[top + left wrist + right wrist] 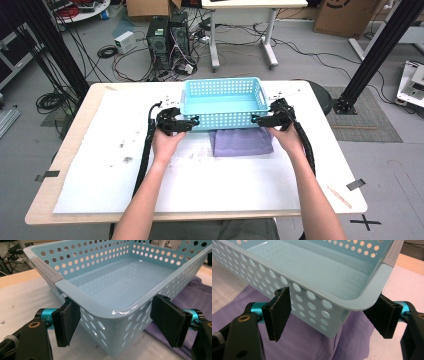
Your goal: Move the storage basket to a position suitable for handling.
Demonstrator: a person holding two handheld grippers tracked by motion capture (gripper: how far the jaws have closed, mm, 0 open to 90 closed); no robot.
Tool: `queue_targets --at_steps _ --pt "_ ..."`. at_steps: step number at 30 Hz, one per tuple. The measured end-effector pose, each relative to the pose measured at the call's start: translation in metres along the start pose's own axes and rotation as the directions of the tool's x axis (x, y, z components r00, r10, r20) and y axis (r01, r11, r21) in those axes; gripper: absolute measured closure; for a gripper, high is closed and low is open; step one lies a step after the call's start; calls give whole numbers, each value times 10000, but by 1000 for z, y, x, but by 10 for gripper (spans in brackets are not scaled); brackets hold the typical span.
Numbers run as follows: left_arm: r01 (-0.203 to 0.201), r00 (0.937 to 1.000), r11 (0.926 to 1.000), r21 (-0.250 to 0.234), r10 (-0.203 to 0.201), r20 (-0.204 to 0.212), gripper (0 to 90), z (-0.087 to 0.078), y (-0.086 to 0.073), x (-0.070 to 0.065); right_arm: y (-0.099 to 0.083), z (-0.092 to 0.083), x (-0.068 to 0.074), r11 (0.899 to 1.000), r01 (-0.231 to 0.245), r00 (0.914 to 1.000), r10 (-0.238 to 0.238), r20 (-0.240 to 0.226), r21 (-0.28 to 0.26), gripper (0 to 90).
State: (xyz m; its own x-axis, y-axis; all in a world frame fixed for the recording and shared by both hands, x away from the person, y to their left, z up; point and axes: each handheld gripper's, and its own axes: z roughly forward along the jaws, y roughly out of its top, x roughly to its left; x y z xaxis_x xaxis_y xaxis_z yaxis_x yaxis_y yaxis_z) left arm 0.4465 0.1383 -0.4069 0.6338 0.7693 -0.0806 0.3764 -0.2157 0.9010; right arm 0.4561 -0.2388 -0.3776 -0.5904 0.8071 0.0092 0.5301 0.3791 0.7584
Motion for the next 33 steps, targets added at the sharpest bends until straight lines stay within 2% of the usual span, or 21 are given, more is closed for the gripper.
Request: queue_targets --at_steps 1,2,5,6,8,9,10,12,14,15,17,21,22,27,33 --pt "0 10000 10000 0 0 0 243 0 0 0 0 0 1 10000 -45 10000 45 15 35 241" --pt "-195 9998 9997 161 196 -52 242 0 0 -1 0 0 2 10000 -38 10000 38 3 36 241" --pt "-232 9997 9994 263 234 -68 239 -1 0 -1 0 -1 4 10000 -49 10000 49 76 51 241" --pt "-227 9996 9994 275 233 -184 239 -2 0 -2 0 -1 4 10000 -49 10000 49 76 51 241" --pt "-651 9956 9974 292 669 -649 219 -9 -1 -4 -1 -3 7 9998 60 9997 -63 220 166 241" --pt "-651 9956 9974 292 669 -649 219 -9 -1 -4 -1 -3 7 9998 60 9997 -63 220 166 241" --pt "-790 9941 9966 233 805 -733 219 -14 -3 -4 -5 -6 8 9996 127 9993 -119 347 -236 258" --pt "-844 9929 9964 117 851 -826 219 -20 -6 -3 -10 -10 8 9984 -28 9989 55 456 -573 262" --pt "-793 9926 9968 75 797 -911 219 -26 -9 -3 -17 -12 5 9972 -293 9976 335 609 -687 253" --pt "-793 9926 9968 75 797 -911 219 -26 -9 -3 -17 -12 5 9972 -293 9976 335 609 -687 253" --pt "-804 9925 9967 -68 795 -925 219 -36 -13 -2 -29 -20 1 9930 -584 9959 650 629 -1024 249" --pt "-794 9929 9966 -231 770 -908 219 -44 -17 -2 -38 -29 0 9890 -681 9945 778 706 -1316 249" --pt "-841 9931 9960 -315 811 -852 219 -50 -20 -4 -43 -36 1 9855 -700 9939 821 730 -1543 249" --pt "-864 9942 9949 -524 827 -689 219 -63 -31 -14 -57 -49 5 9802 -724 9943 853 634 -1841 249" --pt "-367 9990 9975 -605 350 -289 219 -71 -42 -24 -75 -60 14 9806 -575 9950 716 696 -1872 250"
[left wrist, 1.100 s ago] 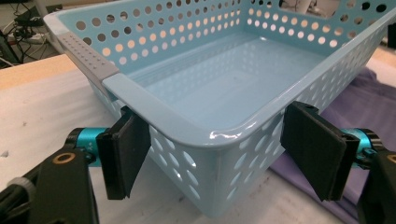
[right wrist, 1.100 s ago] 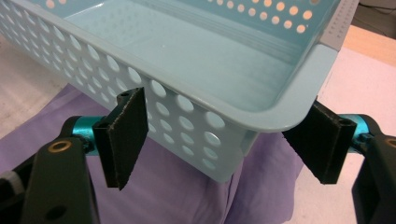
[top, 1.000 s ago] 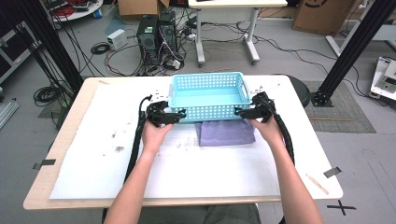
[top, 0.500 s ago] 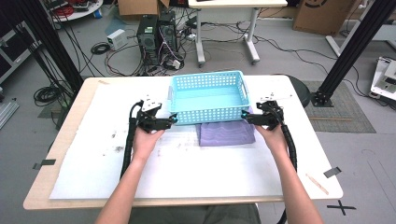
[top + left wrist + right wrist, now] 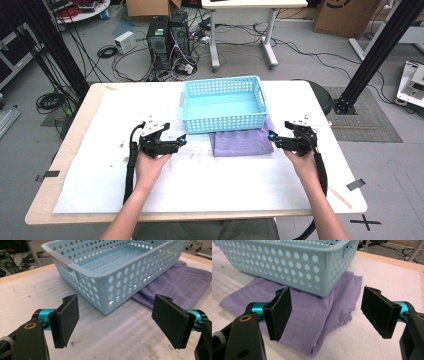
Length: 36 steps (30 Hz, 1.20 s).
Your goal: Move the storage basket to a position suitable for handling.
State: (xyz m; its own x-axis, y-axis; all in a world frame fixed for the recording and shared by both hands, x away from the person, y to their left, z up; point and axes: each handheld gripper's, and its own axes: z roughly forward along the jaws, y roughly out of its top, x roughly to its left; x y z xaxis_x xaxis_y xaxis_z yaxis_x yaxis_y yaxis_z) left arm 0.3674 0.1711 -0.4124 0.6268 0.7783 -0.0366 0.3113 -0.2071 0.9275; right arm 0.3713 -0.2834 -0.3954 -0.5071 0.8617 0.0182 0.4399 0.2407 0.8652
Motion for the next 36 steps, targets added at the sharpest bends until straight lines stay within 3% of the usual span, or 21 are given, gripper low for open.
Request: queue_targets --at_steps 7,12,21,24,25,29,30,32,36 --pt "-2 9989 9997 246 -9 470 223 9 -7 -16 -17 0 1 9996 -94 10000 94 18 279 262" --pt "115 9955 9981 597 -171 934 244 24 -8 -32 -23 8 2 9968 -374 9993 375 2 712 290" --pt "191 9908 9914 1297 -361 1303 262 55 -7 -63 -27 25 9 9855 -530 9984 494 268 1611 388" --pt "167 9899 9853 1698 -402 1356 280 70 -6 -78 -29 30 10 9797 -581 9982 546 232 1918 408" --pt "-14 9918 9815 1914 -231 1257 280 74 -6 -80 -29 31 9 9775 -584 9983 558 187 2028 418" --pt "40 9944 9637 2670 -320 1004 304 88 -6 -85 -33 38 8 9602 -824 9965 836 70 2669 451" --pt "40 9944 9637 2670 -320 1004 304 88 -6 -85 -33 40 8 9541 -923 9954 955 29 2848 455" --pt "66 9958 9529 3033 -339 848 342 94 -7 -87 -33 41 9 9539 -869 9960 889 63 2873 488" --pt "-182 9977 9509 3091 -27 671 402 94 -6 -89 -34 41 11 9546 -740 9969 782 -32 2884 547"
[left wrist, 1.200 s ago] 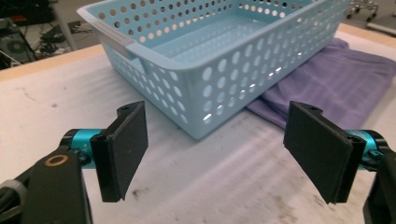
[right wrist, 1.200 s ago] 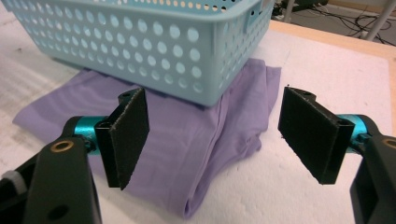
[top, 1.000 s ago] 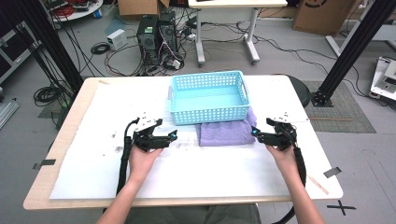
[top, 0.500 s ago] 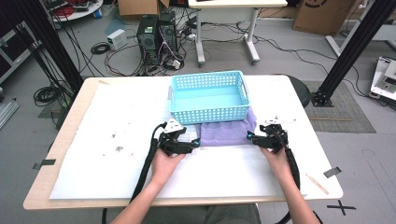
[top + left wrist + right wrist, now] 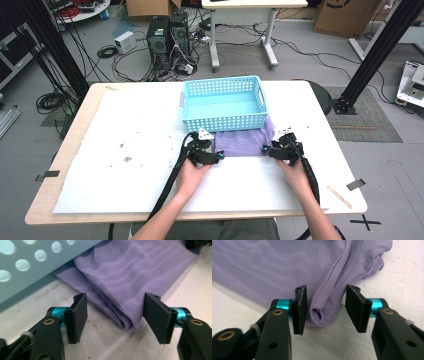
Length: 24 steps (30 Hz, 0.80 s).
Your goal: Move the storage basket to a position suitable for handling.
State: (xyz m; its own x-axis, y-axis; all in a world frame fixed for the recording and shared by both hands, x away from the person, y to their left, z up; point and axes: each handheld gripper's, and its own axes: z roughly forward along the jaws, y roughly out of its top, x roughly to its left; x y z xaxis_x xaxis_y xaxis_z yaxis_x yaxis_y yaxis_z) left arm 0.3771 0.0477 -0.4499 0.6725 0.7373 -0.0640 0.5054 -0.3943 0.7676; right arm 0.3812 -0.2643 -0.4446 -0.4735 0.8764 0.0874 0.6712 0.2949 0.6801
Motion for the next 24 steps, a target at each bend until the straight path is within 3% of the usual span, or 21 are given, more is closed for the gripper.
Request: queue_targets --at_steps 2,8,10,16,24 --pt "3 10000 10000 -39 -3 -29 451 0 0 -1 0 0 3 9999 108 9999 -108 -40 13 629" --pt "77 9964 10000 -64 -71 844 747 -1 0 -2 -3 -1 5 10000 -75 9985 76 -547 18 808" --pt "-23 9960 9999 -101 32 889 804 -3 -1 -2 -4 -2 8 10000 -45 9980 46 -627 5 827" --pt "1 9933 10000 -88 9 1154 843 -11 -6 1 -10 -7 13 9999 -132 9950 129 -992 -23 838" --pt "-343 9860 9994 74 327 1637 846 -38 -24 -6 -26 -21 38 9992 394 9916 -379 -1234 95 842"
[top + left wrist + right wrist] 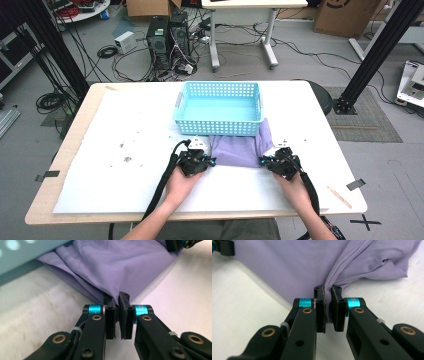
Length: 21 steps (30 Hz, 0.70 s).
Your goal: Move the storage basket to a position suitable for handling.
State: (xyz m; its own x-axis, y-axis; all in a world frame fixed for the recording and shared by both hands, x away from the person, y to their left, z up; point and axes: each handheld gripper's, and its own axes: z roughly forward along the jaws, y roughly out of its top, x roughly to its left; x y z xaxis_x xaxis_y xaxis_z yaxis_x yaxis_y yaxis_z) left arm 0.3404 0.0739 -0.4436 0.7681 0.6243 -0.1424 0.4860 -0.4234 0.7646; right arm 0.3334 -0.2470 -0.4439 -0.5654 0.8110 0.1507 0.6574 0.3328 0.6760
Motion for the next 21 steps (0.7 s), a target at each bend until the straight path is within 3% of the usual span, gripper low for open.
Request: queue_targets --at_steps 8,21 --pt "-110 9986 9999 -100 115 520 846 -22 -27 -16 -22 -17 28 9989 461 9981 -457 -403 93 841" --pt "-662 9905 9978 62 650 1208 846 -45 -51 -50 -53 -39 46 9982 606 9949 -599 -809 51 840"
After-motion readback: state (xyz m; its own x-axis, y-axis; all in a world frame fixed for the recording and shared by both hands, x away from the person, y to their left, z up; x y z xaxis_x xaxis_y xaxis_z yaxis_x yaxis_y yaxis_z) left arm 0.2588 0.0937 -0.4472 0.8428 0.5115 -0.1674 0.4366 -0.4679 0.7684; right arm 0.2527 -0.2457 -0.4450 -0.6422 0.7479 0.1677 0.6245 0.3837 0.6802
